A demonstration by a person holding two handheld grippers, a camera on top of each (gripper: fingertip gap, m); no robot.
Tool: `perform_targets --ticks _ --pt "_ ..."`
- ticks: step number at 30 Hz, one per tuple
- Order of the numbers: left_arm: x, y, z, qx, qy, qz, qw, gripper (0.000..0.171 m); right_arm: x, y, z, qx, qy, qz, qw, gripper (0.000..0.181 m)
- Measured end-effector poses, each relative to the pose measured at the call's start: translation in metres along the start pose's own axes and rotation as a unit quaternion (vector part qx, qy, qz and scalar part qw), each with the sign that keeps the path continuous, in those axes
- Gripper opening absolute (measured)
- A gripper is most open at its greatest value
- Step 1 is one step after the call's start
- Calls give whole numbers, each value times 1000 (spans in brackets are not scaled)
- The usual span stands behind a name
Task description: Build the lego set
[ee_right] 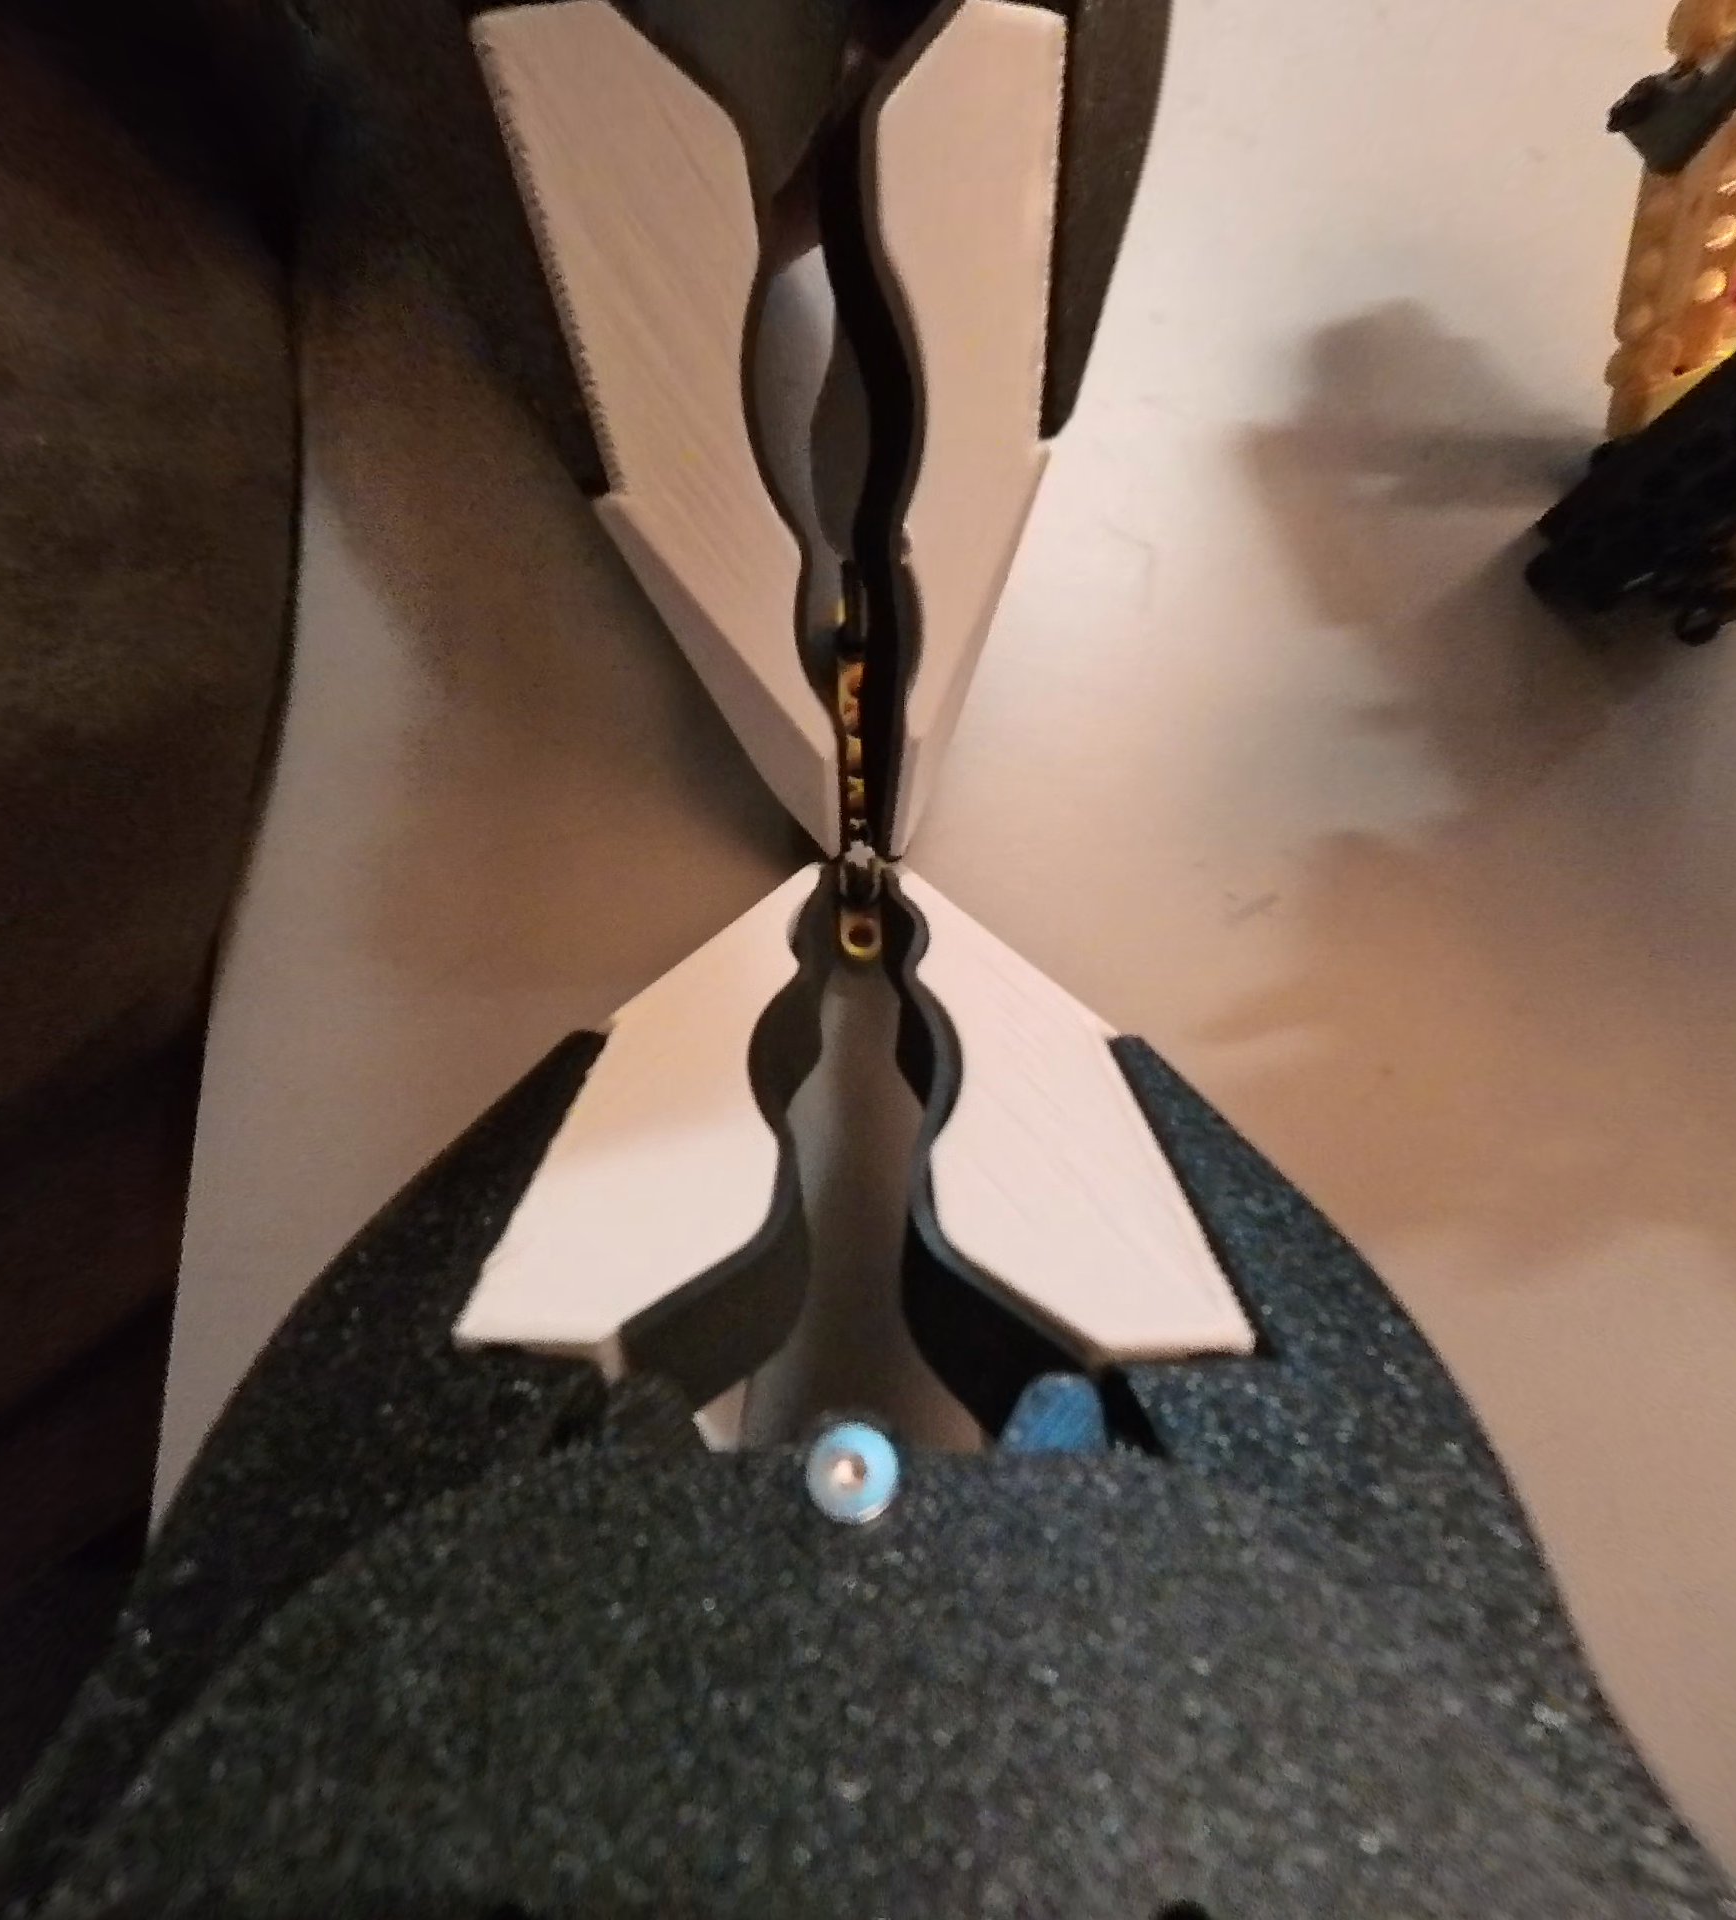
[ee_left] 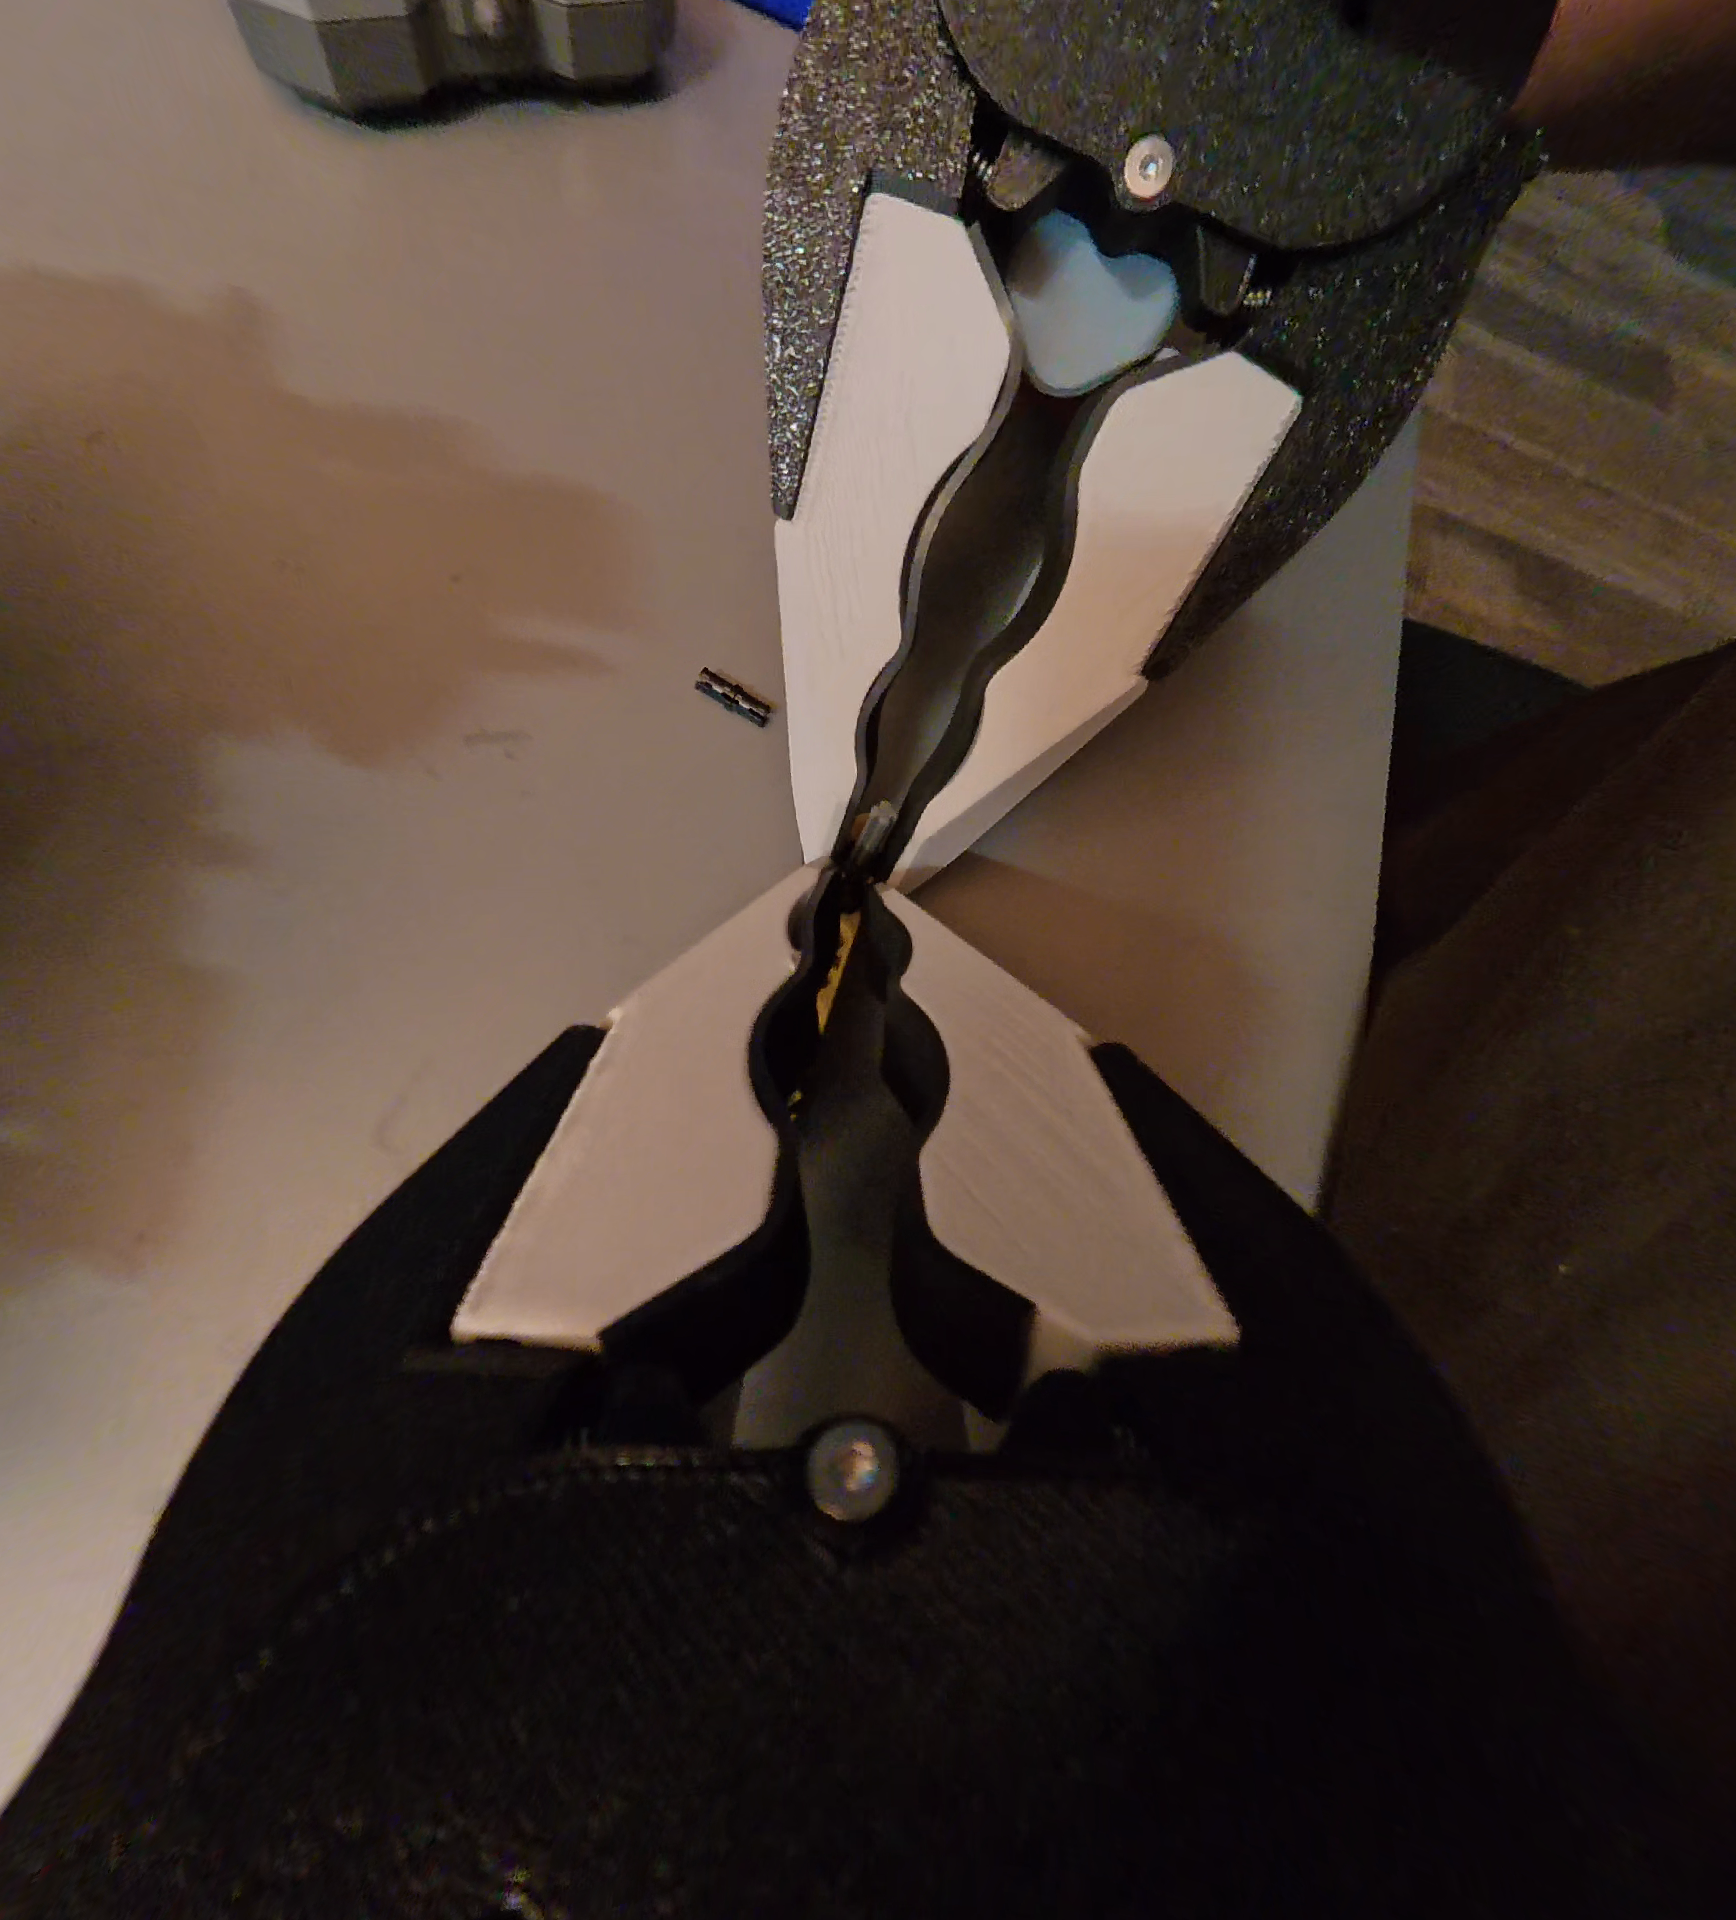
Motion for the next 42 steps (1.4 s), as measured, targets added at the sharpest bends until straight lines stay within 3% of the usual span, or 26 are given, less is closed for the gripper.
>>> perform_targets --ticks 3,8,33,40,42 --pt "0 -1 -1 1 0 8 1000 0 0 1 0 0 0 -2 1000 7" --pt "1 -1 -1 14 9 92 996 0 0 1 0 -13 -7 -13 1000 7" --pt "1 -3 -7 59 0 27 998 0 -4 8 4 0 -30 -13 999 7" --pt "2 -5 -6 51 0 43 998 0 -4 8 3 -14 -33 4 999 7" --pt "-3 -4 -11 43 -30 48 998 4 -5 6 -1 -27 -49 30 998 7"
Point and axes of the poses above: each gripper's, where its closed fingertips meet, z out along the fingers, x out of its underside, y = z × x across the jaws, the point moved 4 cm from there along -z, back along the fingers, and after that the axes turned 4 degrees about -z, right-handed, at the moved point
